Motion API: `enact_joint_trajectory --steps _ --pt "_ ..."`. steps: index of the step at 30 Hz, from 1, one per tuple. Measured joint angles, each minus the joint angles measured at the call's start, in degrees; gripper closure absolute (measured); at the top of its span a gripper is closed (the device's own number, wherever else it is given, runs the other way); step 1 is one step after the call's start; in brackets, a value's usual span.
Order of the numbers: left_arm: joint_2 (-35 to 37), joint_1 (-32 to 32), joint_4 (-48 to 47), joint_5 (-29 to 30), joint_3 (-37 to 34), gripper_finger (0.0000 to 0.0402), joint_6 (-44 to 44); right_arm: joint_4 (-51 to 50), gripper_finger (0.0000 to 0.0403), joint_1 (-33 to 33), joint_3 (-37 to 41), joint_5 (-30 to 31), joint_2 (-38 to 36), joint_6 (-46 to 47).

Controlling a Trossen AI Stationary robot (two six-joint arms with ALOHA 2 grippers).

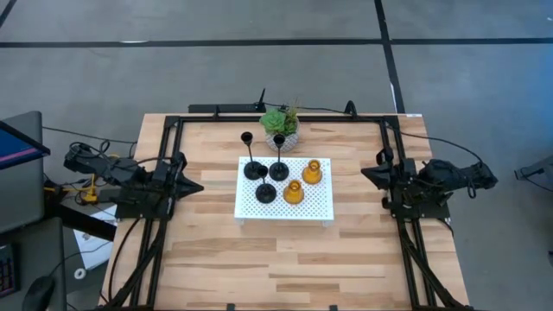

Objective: Pick & Place candle stick holders
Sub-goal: Return to Home Position

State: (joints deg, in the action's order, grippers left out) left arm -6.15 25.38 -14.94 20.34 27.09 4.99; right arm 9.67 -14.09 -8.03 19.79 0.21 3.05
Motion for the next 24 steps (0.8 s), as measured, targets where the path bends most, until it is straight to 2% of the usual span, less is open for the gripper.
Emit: enact_joint_trajectory --steps 3,8,15,20,24 --pt "0.00 0.00 0.00 0.01 0.02 0.0394 -1.04 -0.82 0.0403 0.01 -0.02 -0.01 0.00 0.00" --pt "0.21 -0.02 0.32 0.13 0.02 0.0394 -10.85 -5.04 0.0403 0.00 -0.02 -0.02 0.00 0.00" --pt "4.92 0.00 0.55 -0.45 -0.15 0.0394 -11.19 -13.34 0.0403 -0.02 -0.02 -0.02 0.04 0.08" --pt "6.08 0.05 2.95 -1.98 -4.11 0.0394 -10.52 -13.94 0.0403 -0.04 -0.02 -0.47 0.04 3.34" --pt "6.08 0.05 10.55 -4.29 -10.83 0.0394 -10.32 -13.73 0.0403 -0.57 -0.02 -2.11 0.00 3.57"
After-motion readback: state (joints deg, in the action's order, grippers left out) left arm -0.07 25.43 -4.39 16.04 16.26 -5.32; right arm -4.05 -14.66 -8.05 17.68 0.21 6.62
